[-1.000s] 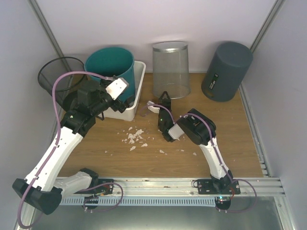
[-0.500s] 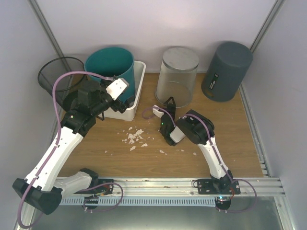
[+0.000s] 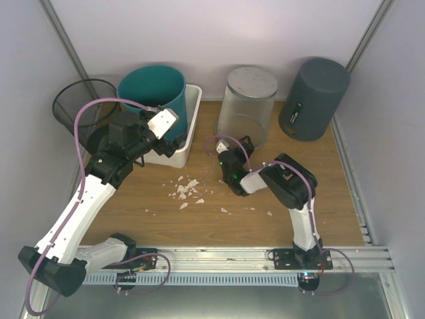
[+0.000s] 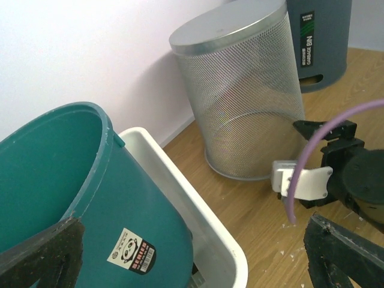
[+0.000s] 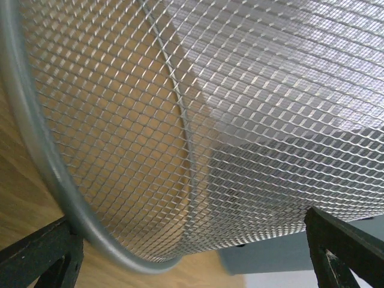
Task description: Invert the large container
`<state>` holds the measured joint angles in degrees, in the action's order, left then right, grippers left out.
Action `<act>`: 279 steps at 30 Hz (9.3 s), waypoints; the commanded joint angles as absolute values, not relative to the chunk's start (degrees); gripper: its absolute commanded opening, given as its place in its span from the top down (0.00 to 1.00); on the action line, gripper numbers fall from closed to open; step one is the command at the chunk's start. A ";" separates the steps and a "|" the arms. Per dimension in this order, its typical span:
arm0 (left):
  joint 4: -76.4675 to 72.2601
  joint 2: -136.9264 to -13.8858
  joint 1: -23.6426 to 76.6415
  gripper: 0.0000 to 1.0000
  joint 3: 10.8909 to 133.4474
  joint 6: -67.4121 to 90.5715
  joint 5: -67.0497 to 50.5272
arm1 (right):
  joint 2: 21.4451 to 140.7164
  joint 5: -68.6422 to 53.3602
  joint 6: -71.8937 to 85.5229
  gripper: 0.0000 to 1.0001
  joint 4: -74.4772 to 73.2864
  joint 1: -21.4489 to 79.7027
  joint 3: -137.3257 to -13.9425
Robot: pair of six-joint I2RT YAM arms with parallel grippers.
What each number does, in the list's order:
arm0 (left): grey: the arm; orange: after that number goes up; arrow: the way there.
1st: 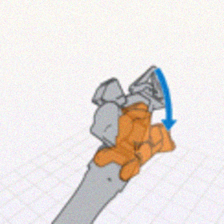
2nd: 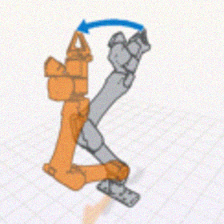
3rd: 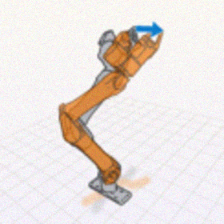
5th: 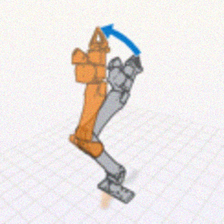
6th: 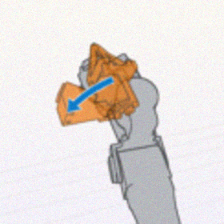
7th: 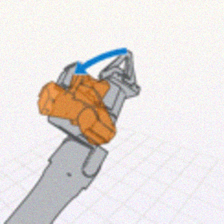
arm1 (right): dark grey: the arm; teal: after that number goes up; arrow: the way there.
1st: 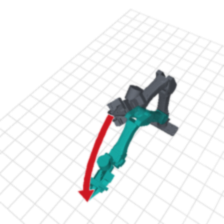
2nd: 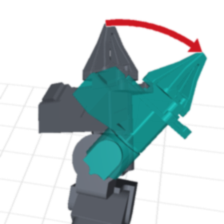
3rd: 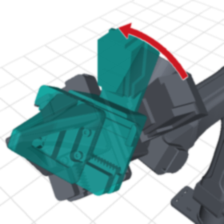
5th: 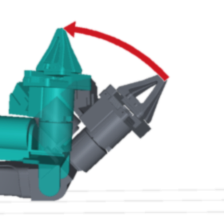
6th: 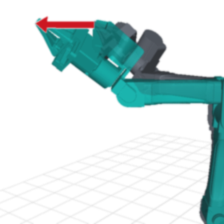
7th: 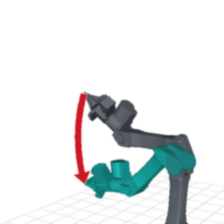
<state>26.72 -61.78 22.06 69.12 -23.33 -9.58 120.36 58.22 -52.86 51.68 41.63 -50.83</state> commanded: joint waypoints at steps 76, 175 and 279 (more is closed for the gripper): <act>76.89 -105.15 12.43 0.55 120.85 -54.29 4.20 | 71.73 15.97 -1.05 0.00 -39.20 35.86 -77.40; -103.40 -135.63 45.11 1.00 87.45 91.20 -45.75 | 63.63 41.08 30.39 0.02 -75.76 35.75 -105.77; -105.39 -144.91 32.44 0.61 66.65 94.13 -55.69 | 74.44 7.09 19.81 0.00 -63.21 13.45 -87.48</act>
